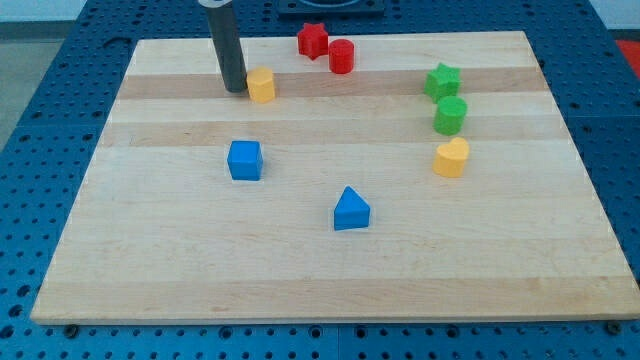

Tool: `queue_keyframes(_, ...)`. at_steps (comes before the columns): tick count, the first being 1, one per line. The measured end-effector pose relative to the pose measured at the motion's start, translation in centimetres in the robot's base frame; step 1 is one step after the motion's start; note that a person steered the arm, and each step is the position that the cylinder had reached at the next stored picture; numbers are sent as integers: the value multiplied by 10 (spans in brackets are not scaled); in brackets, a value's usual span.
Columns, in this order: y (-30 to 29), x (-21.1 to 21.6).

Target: Push the yellow hexagon towards blue triangle

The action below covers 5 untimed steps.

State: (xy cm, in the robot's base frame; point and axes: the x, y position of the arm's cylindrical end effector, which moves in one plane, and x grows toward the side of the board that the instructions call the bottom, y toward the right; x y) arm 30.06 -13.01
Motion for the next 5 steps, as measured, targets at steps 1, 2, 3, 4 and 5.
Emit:
queue_keyframes(1, 7, 0)
queue_keyframes(2, 13, -6)
queue_keyframes(3, 14, -15)
queue_keyframes(4, 14, -25)
queue_keyframes(5, 14, -33)
